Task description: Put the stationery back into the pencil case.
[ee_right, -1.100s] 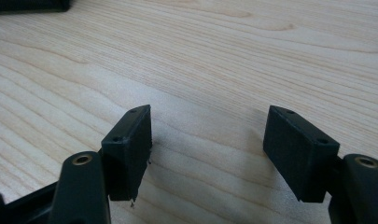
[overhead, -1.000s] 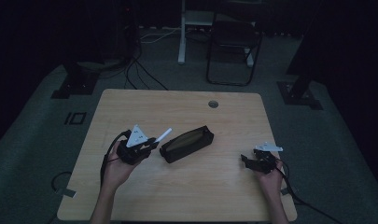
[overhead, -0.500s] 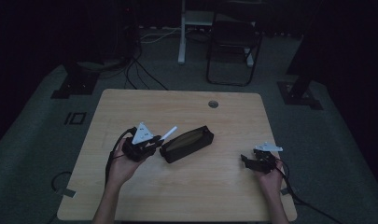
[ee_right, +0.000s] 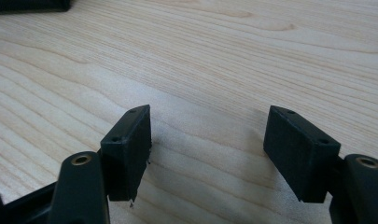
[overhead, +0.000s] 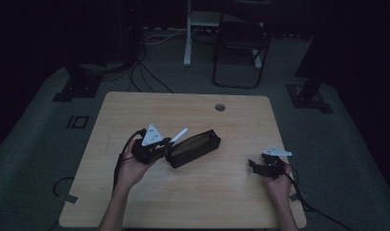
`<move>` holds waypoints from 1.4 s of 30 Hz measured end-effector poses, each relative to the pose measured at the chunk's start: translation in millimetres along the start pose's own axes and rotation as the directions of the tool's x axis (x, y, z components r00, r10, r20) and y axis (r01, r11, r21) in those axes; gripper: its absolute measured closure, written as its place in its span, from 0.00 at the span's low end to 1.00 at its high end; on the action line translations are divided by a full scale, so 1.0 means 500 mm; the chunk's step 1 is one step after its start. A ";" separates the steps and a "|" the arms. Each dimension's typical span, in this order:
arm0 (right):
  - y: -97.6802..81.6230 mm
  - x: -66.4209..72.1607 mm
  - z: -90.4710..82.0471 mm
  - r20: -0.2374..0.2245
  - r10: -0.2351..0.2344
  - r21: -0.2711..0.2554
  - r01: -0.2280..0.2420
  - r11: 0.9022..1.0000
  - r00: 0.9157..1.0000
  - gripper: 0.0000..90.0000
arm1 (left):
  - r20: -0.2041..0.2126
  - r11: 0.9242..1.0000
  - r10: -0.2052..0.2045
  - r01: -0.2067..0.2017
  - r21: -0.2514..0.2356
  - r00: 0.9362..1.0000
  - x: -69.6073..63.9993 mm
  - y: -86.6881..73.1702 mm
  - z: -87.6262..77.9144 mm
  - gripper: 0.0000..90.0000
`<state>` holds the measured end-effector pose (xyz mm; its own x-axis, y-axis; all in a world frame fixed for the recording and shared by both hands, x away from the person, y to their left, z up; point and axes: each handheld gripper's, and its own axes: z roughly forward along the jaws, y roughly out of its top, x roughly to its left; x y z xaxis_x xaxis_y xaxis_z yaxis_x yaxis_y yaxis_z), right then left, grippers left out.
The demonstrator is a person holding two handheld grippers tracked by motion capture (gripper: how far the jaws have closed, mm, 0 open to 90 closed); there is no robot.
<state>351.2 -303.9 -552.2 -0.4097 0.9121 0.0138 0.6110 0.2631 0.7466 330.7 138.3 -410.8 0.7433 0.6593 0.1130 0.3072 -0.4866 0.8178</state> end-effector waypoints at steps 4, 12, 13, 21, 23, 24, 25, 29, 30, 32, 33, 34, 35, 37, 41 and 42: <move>0.000 0.000 0.000 0.000 0.000 0.000 0.000 1.000 1.000 0.35 | 0.002 1.000 0.005 -0.005 0.006 1.000 0.000 0.002 0.007 0.87; 0.000 0.000 0.000 0.000 0.000 0.000 0.000 1.000 1.000 0.35 | 0.009 1.000 0.006 -0.006 0.003 1.000 -0.002 0.010 0.020 0.87; 0.000 0.000 0.000 0.000 0.000 0.000 0.000 1.000 1.000 0.35 | 0.010 1.000 0.005 -0.005 0.003 1.000 -0.003 0.011 0.022 0.88; 0.000 0.000 0.000 -0.001 0.000 0.001 0.000 1.000 1.000 0.35 | 0.016 1.000 0.006 -0.006 0.003 1.000 -0.003 0.017 0.036 0.88; 0.000 0.000 0.000 -0.001 -0.001 0.000 0.001 1.000 1.000 0.35 | 0.018 1.000 0.005 -0.005 0.001 1.000 -0.003 0.019 0.039 0.88; 0.000 0.000 0.000 -0.001 -0.001 0.000 0.001 1.000 1.000 0.35 | 0.018 1.000 0.004 -0.004 0.001 1.000 -0.003 0.020 0.041 0.88; 0.000 0.000 0.000 -0.001 -0.001 0.000 0.001 1.000 1.000 0.35 | 0.020 1.000 0.007 -0.007 0.001 1.000 -0.003 0.021 0.042 0.88; 0.000 0.000 0.000 -0.001 -0.001 0.000 0.001 1.000 1.000 0.35 | 0.023 1.000 0.011 -0.011 -0.001 1.000 -0.004 0.024 0.049 0.88; 0.000 0.000 0.000 -0.001 -0.001 0.000 0.001 1.000 1.000 0.35 | 0.025 1.000 0.011 -0.011 -0.001 1.000 -0.004 0.025 0.050 0.88; 0.000 0.000 0.000 -0.001 -0.001 0.000 0.001 1.000 1.000 0.35 | 0.030 1.000 0.010 -0.010 -0.004 0.999 -0.004 0.027 0.052 0.87; 0.000 0.000 0.000 -0.001 -0.001 0.000 0.001 1.000 1.000 0.35 | 0.031 1.000 0.011 -0.011 -0.004 0.999 -0.004 0.027 0.053 0.87; 0.000 0.000 0.000 -0.001 -0.001 0.000 0.001 1.000 1.000 0.35 | 0.033 1.000 0.015 -0.015 -0.004 0.999 -0.003 0.028 0.053 0.88; 0.000 0.000 0.000 -0.001 -0.001 0.000 0.001 1.000 1.000 0.35 | 0.034 1.000 0.017 -0.017 -0.004 0.999 -0.003 0.029 0.054 0.88; 0.000 0.000 0.000 -0.001 -0.001 0.000 0.001 1.000 1.000 0.35 | 0.035 1.000 0.017 -0.016 -0.006 0.999 -0.003 0.030 0.055 0.87; 0.000 0.000 0.000 -0.001 -0.001 0.000 0.001 1.000 1.000 0.35 | 0.041 1.000 0.009 -0.009 -0.010 0.999 -0.003 0.030 0.060 0.88; 0.000 0.000 0.000 -0.001 -0.001 0.000 0.001 1.000 1.000 0.35 | 0.042 1.000 0.012 -0.011 -0.009 0.999 -0.002 0.030 0.062 0.87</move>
<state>351.2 -303.8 -552.2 -0.4111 0.9115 0.0136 0.6107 0.2643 0.7464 352.7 112.7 -416.1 0.7712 0.6289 0.0985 0.2937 -0.4888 0.8215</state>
